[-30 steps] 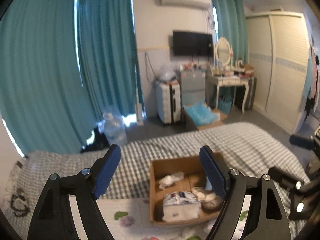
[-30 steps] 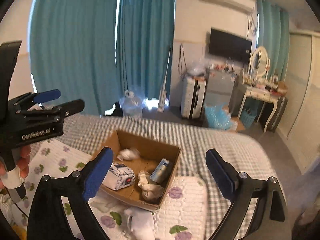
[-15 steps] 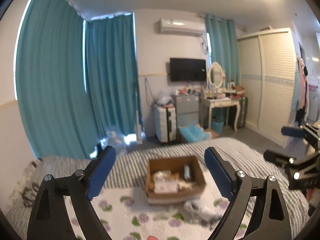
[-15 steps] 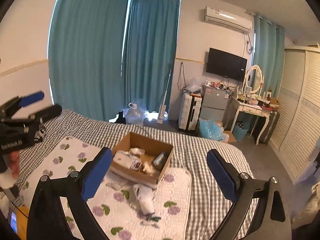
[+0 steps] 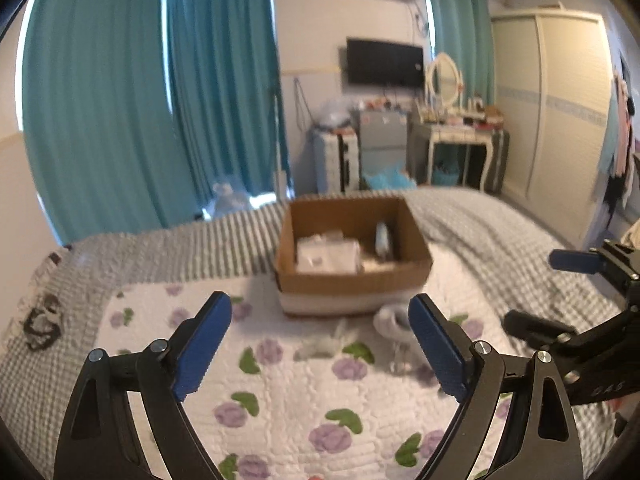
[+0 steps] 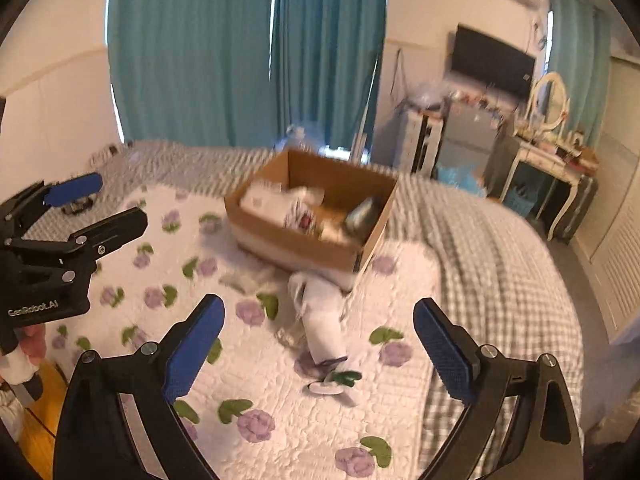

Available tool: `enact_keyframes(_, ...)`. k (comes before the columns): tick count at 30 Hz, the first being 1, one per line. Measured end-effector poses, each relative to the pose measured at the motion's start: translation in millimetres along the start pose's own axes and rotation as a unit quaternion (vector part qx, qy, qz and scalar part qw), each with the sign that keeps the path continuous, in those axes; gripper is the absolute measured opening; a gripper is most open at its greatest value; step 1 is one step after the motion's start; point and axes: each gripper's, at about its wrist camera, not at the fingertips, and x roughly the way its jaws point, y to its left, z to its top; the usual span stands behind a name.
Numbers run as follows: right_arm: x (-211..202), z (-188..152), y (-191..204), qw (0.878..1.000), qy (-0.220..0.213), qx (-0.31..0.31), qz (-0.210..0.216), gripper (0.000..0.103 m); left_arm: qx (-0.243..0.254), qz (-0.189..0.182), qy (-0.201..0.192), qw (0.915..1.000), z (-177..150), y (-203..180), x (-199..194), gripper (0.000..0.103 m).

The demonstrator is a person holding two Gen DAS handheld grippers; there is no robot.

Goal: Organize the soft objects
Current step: 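Lift both tools away from the box, then grasp the white sock with the right tool, then grasp the cream folded fabric with the left tool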

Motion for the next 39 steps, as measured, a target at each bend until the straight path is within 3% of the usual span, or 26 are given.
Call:
enact_keyframes(10,128.2,-27.5,-21.1,0.995,0.092,0.032,0.033,0.094,-0.014,0.009,0.071,0.9973,-46.2,2.0,93.7,0.091)
enact_keyframes(12,149.6,-34.5,-23.5,0.992,0.112,0.034,0.038,0.082,-0.011,0.013,0.092,0.9956,-55.1,1.7,113.1,0.091)
enact_keyframes(17,188.0,-47.3,-34.3,0.988,0.129,0.065,0.064,0.073,-0.013,0.018,0.100,0.9947,-68.4,0.7,135.4,0.091)
enact_keyframes(19,192.9,-48.1,-38.4,0.986,0.122,0.077,0.079,0.064,-0.015,0.012,0.102,0.9946,-70.0,-3.0,138.2,0.091)
enact_keyframes(21,193.7,-47.9,-40.4,0.985,0.120,0.080,0.095,0.042,-0.014,0.010,0.102,0.9947,-68.6,-7.2,139.4,0.091)
enact_keyframes(24,183.8,-45.3,-40.4,0.988,0.108,0.063,0.094,0.035,-0.008,0.008,0.100,0.9949,-66.6,-19.4,138.1,0.091)
enact_keyframes(28,147.8,-35.1,-58.2,0.991,0.076,0.056,0.100,0.034,0.000,-0.005,0.101,0.9949,-64.8,-38.5,135.5,0.091)
enact_keyframes(30,134.1,-31.0,-66.1,0.994,0.066,0.045,0.077,0.034,0.002,-0.015,0.104,0.9944,-65.7,-47.8,136.0,0.091)
enact_keyframes(36,128.4,-42.3,-93.2,0.993,0.088,0.067,0.037,0.034,-0.028,-0.040,0.148,0.9879,-76.8,-73.2,153.6,0.091)
enact_keyframes(39,134.4,-50.8,-101.2,0.992,0.098,0.071,0.028,0.034,-0.024,-0.031,0.155,0.9872,-86.3,-84.7,161.8,0.090)
